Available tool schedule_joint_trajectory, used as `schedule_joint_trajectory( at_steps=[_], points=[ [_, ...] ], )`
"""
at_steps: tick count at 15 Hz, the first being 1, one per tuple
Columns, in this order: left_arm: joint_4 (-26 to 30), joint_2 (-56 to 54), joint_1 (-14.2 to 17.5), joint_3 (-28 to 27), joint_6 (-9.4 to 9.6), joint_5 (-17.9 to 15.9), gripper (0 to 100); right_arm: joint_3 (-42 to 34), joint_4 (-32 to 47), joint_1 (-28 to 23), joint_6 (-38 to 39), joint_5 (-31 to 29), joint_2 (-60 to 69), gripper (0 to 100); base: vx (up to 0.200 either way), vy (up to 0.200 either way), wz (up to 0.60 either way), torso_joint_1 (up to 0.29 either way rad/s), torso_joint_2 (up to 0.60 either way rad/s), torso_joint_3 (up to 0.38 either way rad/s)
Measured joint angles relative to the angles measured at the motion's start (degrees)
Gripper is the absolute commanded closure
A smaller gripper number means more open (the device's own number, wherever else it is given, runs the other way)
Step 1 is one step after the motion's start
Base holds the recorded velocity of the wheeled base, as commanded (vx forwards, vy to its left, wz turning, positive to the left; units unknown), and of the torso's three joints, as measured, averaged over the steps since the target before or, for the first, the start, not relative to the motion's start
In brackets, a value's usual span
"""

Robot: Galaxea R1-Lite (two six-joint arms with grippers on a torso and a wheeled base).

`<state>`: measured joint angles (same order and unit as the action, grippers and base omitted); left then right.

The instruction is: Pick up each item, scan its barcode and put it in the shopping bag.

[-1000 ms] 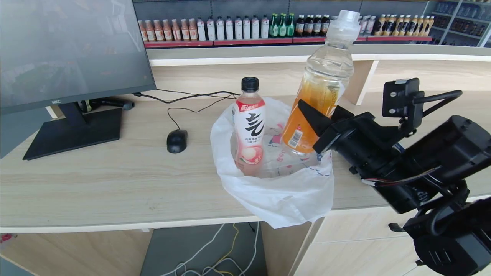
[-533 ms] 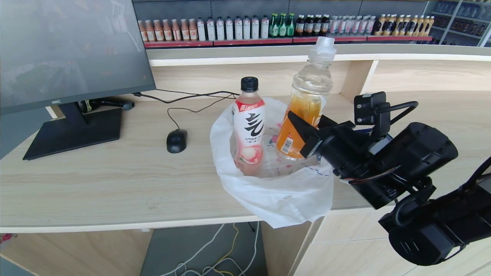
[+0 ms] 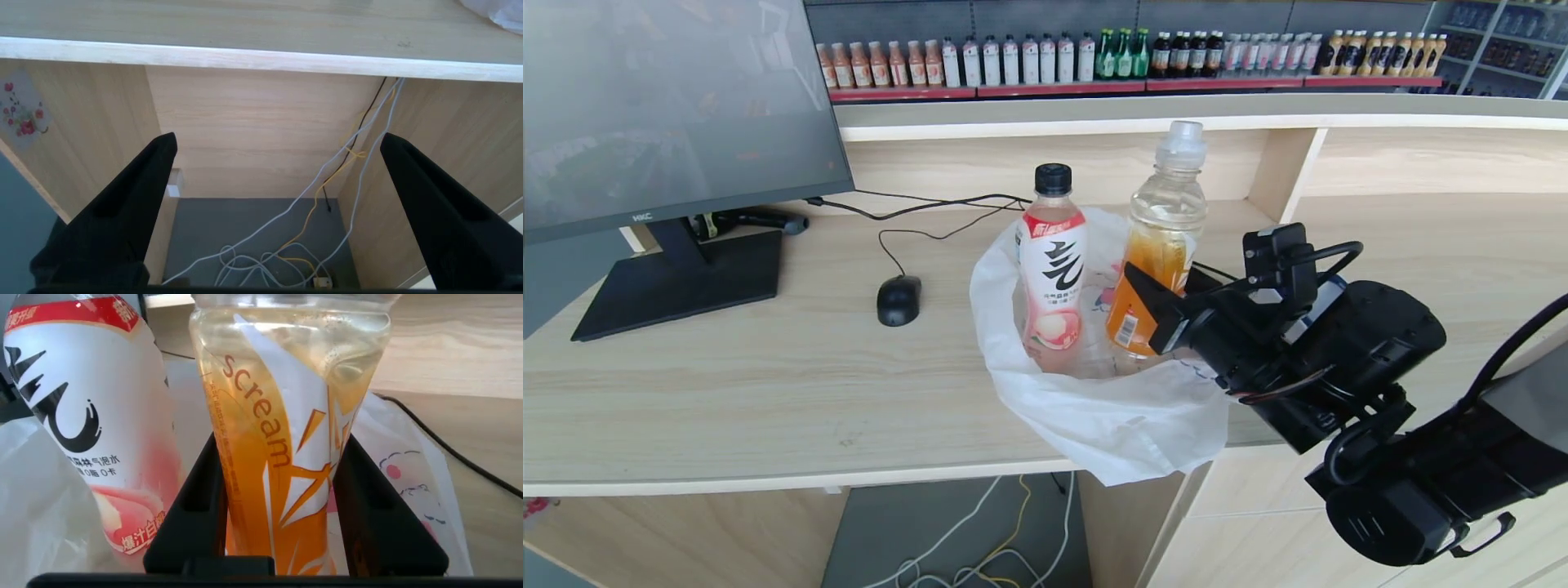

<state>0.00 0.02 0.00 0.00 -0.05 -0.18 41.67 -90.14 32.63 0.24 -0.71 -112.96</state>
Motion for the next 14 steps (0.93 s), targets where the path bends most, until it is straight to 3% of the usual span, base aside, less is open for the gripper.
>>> schedule_joint_trajectory(
  at_steps=[14],
  points=[
    [0.0, 0.0, 0.0, 0.0, -0.02, 0.0, 0, -1.2, 0.1, 0.2, 0.1, 0.0, -1.2, 100, 0.0, 0.0, 0.0, 0.0, 0.0, 0.0]
  ],
)
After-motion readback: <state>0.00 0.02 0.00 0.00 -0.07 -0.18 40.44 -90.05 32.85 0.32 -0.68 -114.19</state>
